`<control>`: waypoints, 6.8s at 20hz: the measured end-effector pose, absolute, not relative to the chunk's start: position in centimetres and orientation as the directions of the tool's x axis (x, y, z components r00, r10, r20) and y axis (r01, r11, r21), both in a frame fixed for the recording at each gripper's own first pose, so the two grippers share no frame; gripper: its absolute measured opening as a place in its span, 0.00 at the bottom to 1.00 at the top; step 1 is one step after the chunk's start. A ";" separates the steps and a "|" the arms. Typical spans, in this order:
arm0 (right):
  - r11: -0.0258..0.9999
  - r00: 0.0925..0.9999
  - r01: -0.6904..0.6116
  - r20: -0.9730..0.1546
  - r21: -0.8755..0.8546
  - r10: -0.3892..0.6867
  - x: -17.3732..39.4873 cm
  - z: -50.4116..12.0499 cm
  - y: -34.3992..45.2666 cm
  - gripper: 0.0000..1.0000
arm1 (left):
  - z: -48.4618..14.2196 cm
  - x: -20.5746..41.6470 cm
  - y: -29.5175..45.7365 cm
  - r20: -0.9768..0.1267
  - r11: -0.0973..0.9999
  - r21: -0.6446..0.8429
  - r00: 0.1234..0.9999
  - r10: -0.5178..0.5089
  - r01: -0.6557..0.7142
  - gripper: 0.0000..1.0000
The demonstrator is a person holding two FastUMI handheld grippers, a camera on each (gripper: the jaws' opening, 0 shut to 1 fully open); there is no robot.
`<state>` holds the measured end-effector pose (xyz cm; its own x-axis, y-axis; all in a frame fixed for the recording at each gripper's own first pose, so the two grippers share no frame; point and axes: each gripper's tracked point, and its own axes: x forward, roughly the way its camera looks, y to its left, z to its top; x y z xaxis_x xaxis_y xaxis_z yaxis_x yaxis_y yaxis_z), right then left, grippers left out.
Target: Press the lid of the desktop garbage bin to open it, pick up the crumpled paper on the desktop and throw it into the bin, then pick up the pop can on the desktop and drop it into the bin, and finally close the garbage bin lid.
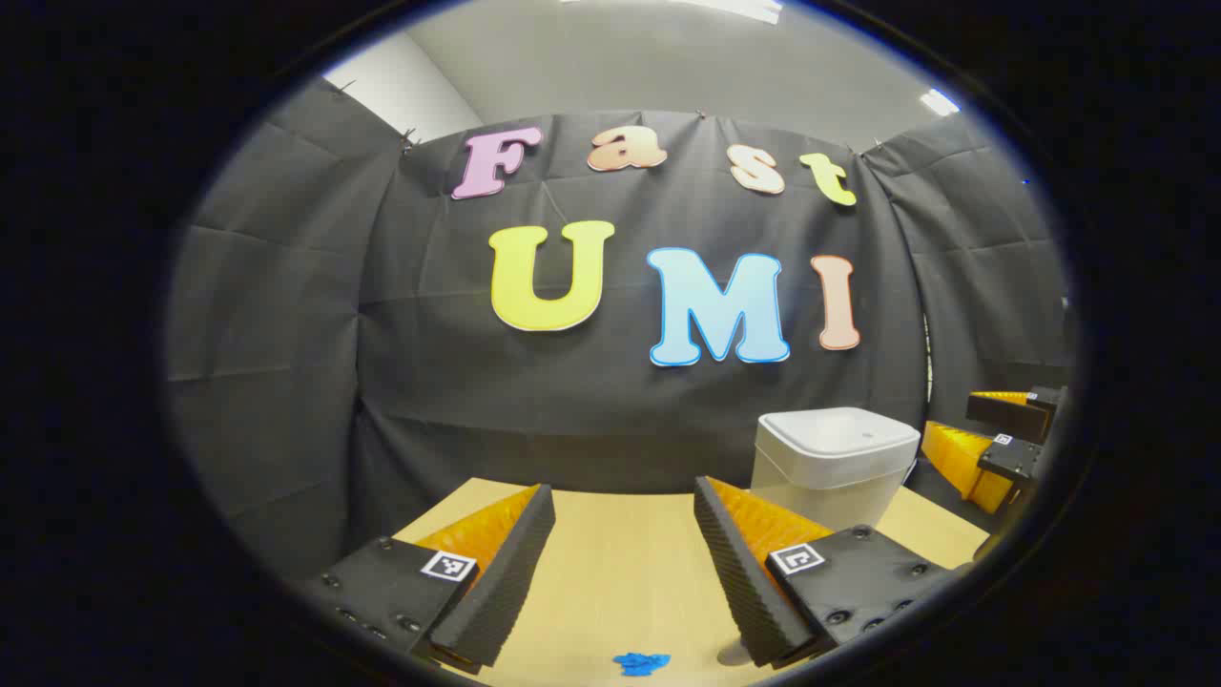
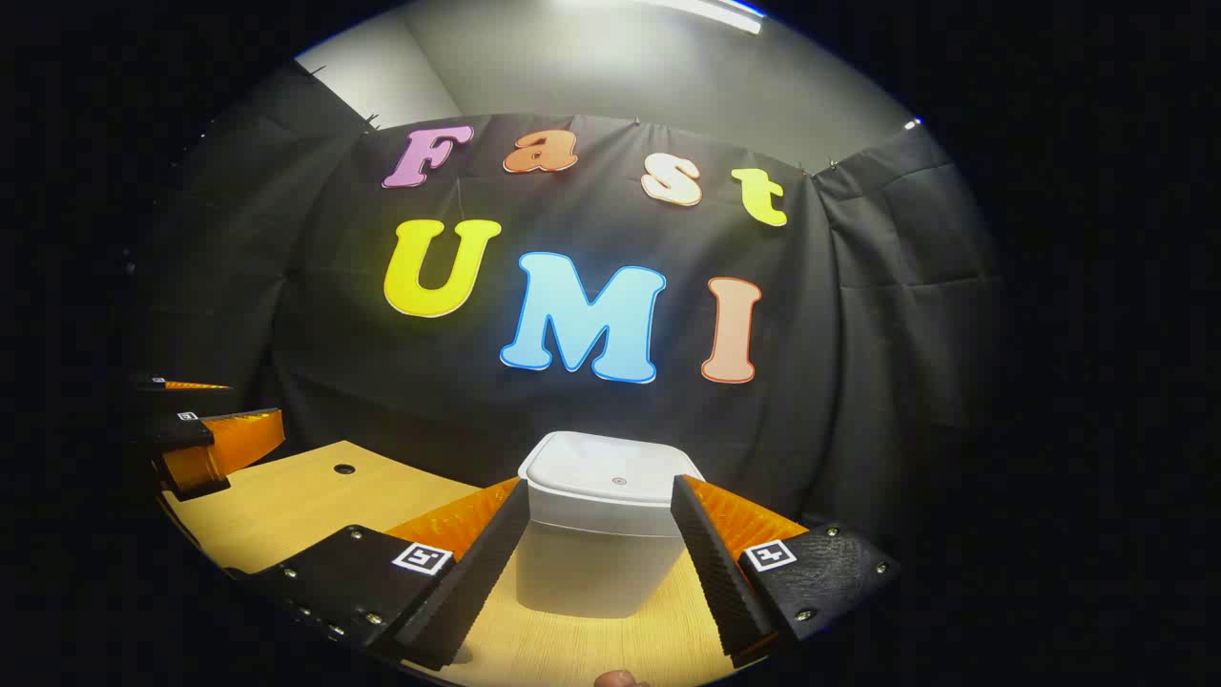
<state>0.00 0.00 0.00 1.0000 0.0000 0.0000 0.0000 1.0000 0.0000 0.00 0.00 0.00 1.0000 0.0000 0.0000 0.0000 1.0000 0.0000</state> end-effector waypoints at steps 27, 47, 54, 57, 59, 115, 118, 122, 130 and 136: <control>0.998 0.999 0.018 -0.032 0.058 -0.017 2.3 -0.4 -1.8 0.95 | -0.3 -0.6 -1.5 -0.002 1.000 0.007 1.000 0.006 -0.006 0.96; 0.991 0.995 0.006 -0.101 0.133 0.008 10.0 -2.6 -2.3 0.00 | -0.9 0.2 -0.8 -0.017 1.000 0.021 1.000 0.018 -0.018 1.00; 0.992 0.981 -0.036 -0.185 0.122 0.059 12.7 -5.0 -1.6 0.00 | -1.0 0.5 -0.5 -0.021 0.999 0.030 1.000 0.022 -0.021 1.00; 0.993 0.981 -0.044 -0.181 0.105 0.062 12.7 -5.0 -1.4 0.00 | -1.2 0.7 -0.3 -0.026 0.999 0.033 0.999 0.024 -0.023 1.00; 0.996 0.980 -0.050 -0.188 0.078 0.064 12.7 -5.2 -1.4 0.00 | -1.6 0.7 -0.2 -0.034 0.999 0.031 0.999 0.024 -0.023 1.00; 0.995 0.997 -0.071 -0.012 0.064 0.072 0.1 -0.5 -1.0 0.95 | -21.1 0.3 -1.7 -0.334 0.998 -0.011 0.941 -0.059 0.059 1.00; 0.996 0.997 -0.064 -0.036 0.059 0.066 -0.8 -1.0 -0.9 0.95 | -24.5 0.5 -2.1 -0.376 0.997 -0.011 0.923 -0.079 0.081 0.97; 0.996 0.995 -0.066 -0.075 0.066 0.071 -1.9 -1.9 -0.3 0.95 | -28.9 0.6 -1.9 -0.442 0.997 -0.035 0.894 -0.077 0.068 1.00; 0.997 0.993 -0.061 -0.102 0.045 0.066 -2.7 -2.4 0.4 0.96 | -34.7 0.9 -1.4 -0.540 0.997 -0.048 0.839 -0.070 0.053 0.97; 0.996 0.989 -0.072 -0.127 0.054 0.078 -2.8 -3.0 0.9 0.96 | -36.8 0.9 -1.1 -0.574 0.998 -0.038 0.816 -0.060 0.046 0.92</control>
<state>-2.83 0.94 -3.01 0.9888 0.0780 -0.1271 -0.0716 0.9960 0.0541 0.91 -1.10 -36.84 0.8165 -0.0601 -0.5742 0.0465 0.9982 -0.0385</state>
